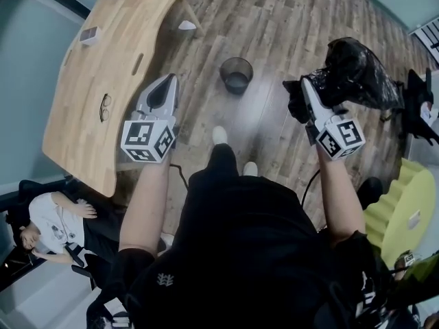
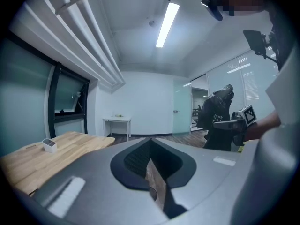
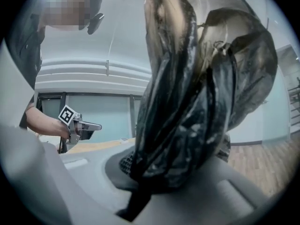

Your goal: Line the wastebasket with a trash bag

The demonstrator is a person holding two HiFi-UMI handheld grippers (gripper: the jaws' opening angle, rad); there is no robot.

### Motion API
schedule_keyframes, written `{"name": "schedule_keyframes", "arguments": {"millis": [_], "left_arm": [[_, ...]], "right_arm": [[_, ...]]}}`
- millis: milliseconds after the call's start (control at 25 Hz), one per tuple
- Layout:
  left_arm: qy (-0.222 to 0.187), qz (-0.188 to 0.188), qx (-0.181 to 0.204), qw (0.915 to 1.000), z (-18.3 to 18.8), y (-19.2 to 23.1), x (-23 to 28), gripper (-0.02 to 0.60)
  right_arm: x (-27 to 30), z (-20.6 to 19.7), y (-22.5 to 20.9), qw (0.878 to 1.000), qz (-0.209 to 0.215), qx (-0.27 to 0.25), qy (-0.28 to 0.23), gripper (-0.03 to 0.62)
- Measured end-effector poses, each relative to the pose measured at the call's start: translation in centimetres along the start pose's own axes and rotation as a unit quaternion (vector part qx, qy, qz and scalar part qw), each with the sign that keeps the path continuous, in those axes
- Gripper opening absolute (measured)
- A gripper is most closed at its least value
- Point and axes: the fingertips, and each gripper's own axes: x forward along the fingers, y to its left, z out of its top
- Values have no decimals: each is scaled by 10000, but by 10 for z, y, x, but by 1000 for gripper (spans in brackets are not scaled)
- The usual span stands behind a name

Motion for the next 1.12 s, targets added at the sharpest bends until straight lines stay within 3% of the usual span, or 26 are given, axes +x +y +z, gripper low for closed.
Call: {"name": "schedule_keyframes", "arguments": {"millis": [240,440,720,1120], "left_arm": [[53,-229,-91,9997,-8,55,61,8],[123,-373,105,9992,-13,99,113,8],[20,-635,92,9979,-4,152,177,8],[-24,-906,153,9958,12,176,250,8]], "right_arm": [[64,-7,-21,9995,-242,47,189,2],[117,-3,-37,9992,-312,-45,242,2],[189,11,-59,9983,-498,-153,264,2],[253,23,-81,9990,-217,-358,150,2]]}}
